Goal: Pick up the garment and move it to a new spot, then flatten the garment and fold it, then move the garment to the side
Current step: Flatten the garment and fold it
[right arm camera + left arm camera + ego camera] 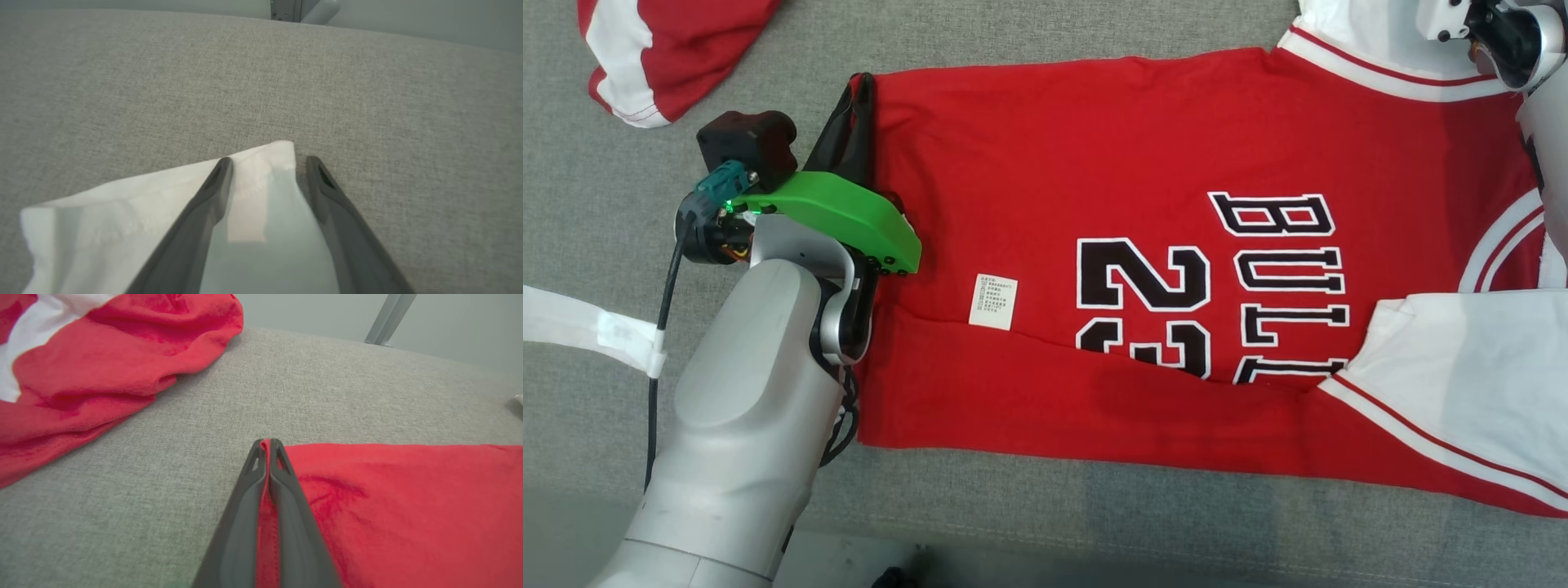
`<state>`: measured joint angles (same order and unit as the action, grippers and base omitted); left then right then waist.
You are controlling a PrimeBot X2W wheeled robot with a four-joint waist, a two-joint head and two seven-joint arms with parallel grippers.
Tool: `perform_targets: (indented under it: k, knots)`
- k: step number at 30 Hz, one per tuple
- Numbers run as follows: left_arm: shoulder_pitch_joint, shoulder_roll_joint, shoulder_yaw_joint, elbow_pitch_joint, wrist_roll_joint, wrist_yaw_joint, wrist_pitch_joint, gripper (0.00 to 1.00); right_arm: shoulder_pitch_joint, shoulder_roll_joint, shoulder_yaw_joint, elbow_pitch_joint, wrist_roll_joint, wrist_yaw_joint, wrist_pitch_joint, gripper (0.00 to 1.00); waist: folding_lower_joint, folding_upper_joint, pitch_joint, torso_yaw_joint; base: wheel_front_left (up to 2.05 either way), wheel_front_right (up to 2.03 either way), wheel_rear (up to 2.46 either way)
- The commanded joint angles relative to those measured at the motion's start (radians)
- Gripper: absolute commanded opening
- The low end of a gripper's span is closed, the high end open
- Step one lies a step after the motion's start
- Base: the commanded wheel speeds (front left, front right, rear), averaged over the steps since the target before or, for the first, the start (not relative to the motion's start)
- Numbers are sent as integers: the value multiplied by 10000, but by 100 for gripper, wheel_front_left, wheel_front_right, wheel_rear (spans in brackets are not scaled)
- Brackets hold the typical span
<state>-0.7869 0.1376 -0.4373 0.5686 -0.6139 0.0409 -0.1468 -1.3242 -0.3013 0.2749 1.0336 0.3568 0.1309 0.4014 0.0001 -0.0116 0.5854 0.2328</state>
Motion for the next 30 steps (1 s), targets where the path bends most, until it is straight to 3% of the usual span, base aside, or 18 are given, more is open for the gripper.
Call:
perform_targets:
  k: [1,5,11,17,22,30]
  knots:
    - [-85,7,-17,19,10,-22,-72,0,100,68,105,227,-56,-4,-15,46,-1,116,11,7,0,0,0]
    - [-21,72,-19,85,-41,-19,-76,0,-5,49,382,489,-115,-7,-228,0,-1,116,-30,-44,0,0,0]
    - [-3,212,83,275,-179,2,-113,0,-82,91,718,694,78,-10,-969,0,-1,116,-303,-285,0,0,0]
    - [93,422,258,443,-392,-31,-44,0,319,48,1452,12,886,-10,-1524,0,-1,116,-799,-786,0,0,0]
    - [257,585,402,474,-528,-31,-63,0,835,-375,2023,-1016,1925,-10,-1876,0,-1,116,-1191,-1142,0,0,0]
    - [952,1023,613,271,-758,55,2,0,2732,-1733,3001,-3649,3842,-10,-2477,0,-1,116,-2052,-1742,0,0,0]
